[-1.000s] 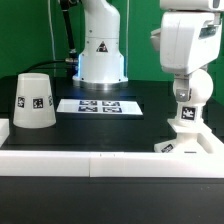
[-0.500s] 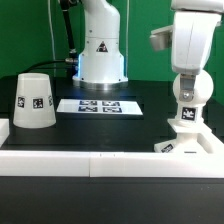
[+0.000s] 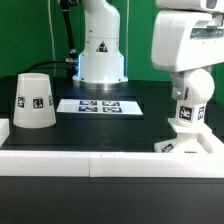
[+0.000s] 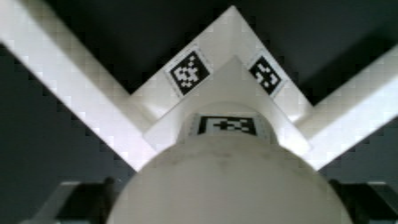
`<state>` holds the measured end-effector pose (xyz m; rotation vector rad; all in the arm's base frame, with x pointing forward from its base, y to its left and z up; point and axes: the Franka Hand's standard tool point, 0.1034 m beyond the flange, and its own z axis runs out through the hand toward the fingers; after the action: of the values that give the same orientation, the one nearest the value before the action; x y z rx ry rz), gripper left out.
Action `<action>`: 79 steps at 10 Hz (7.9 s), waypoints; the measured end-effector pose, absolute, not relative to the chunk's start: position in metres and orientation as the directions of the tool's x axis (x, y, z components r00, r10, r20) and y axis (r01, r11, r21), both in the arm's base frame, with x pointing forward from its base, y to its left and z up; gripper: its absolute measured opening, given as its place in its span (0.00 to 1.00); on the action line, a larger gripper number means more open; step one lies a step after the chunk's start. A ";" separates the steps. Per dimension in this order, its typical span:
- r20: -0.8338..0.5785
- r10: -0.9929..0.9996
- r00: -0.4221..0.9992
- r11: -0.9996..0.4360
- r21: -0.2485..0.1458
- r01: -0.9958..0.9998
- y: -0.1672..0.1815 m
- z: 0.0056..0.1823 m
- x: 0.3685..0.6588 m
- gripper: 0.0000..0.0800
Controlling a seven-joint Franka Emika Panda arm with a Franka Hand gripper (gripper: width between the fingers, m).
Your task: Assemble lamp
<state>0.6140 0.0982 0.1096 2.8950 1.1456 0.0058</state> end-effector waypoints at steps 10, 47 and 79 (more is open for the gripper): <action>0.016 -0.015 1.000 -1.000 0.017 -0.015 0.098 0.112 0.615 0.72; 0.048 -0.329 0.943 -0.944 -0.041 -0.328 -0.038 0.104 0.491 0.87; -0.013 -0.366 0.931 -0.928 -0.068 -0.366 -0.045 0.136 0.488 0.06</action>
Offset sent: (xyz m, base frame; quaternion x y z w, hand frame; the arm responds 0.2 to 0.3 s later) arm 0.0012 -0.0011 -0.0006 -0.0153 -0.0004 0.1205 0.9926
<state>0.4882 -0.0449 0.1358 3.1545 -0.5983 -0.0010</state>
